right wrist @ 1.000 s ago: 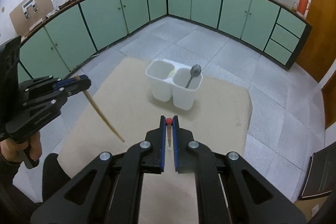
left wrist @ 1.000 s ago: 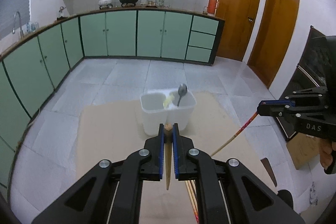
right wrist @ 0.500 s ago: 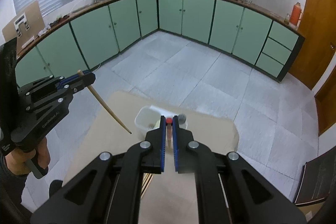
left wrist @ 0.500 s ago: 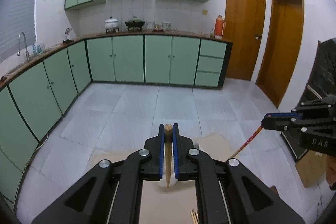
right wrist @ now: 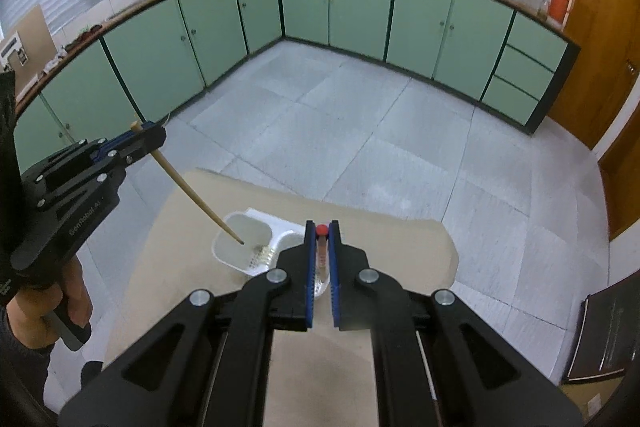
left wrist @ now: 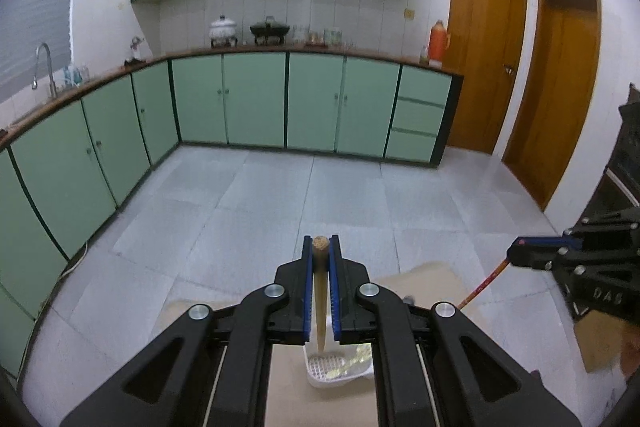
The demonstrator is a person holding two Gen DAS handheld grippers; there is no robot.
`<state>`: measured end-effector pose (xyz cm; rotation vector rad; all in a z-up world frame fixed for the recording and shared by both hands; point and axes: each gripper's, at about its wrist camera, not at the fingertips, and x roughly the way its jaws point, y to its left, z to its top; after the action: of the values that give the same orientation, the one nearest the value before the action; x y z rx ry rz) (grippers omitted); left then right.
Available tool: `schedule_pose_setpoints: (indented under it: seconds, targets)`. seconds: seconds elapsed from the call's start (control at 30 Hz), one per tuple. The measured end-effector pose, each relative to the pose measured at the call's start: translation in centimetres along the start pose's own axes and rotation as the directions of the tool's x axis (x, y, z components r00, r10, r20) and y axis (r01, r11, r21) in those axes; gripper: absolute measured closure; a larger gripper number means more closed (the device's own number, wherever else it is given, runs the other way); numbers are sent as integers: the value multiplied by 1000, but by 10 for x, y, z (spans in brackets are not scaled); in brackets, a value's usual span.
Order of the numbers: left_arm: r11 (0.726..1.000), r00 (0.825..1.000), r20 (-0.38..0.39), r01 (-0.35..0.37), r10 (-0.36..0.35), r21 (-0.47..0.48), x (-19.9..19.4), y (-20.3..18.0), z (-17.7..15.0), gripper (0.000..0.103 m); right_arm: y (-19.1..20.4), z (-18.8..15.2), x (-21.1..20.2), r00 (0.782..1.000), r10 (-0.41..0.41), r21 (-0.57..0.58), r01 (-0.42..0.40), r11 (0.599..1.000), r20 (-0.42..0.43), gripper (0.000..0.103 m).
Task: Organize utensils
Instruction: 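Insert the wooden chopstick into the holder with the left tool while the right inserts the red one, then grasp a red chopstick with the left tool while the right grasps an orange-red chopstick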
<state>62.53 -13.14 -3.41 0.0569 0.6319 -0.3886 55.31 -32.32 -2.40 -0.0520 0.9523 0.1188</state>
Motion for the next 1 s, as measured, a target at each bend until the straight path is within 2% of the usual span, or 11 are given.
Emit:
schedule_pose_setpoints:
  seconds: [0.17,0.3,0.4,0.47,0.6,0.7,0.77,0.83,1.0]
  targets:
    - [1000,999,-36,7,-8,-26,16,10,-20,96,-5,-9,16,1000,18,12,-18,1000,-5,94]
    - [1000,999,-47,-8,7,-16,12,16,-31,93,-6,-18,14,1000,17,4,-17,1000,8,94]
    - [1000,999,-38,-16,15,-6,-1,19,-33,83,-4,-26,5,999,20,6,-20,1000,27,91]
    - [1000,999,-27,-19,19,-1,-15,19,-35,82,-4,-31,-4,999,18,11,-19,1000,44,88]
    - [1000,1000,2,-26,26,1,-50,29,-46,73,-4,-61,-29,993,48,35,-52,998,104,83]
    - [999,999,13,-39,39,-10,-78,36,-73,66,0,-104,-45,985,76,47,-84,995,157,78]
    - [999,999,16,-52,52,-16,-96,40,-104,64,8,-144,-48,980,87,48,-97,994,177,75]
    - [998,998,15,-69,69,-17,-109,41,-136,58,25,-202,-43,979,74,28,-81,996,192,75]
    - [993,995,-21,-102,101,-59,-137,44,-235,56,75,-340,-9,986,86,20,-90,996,142,74]
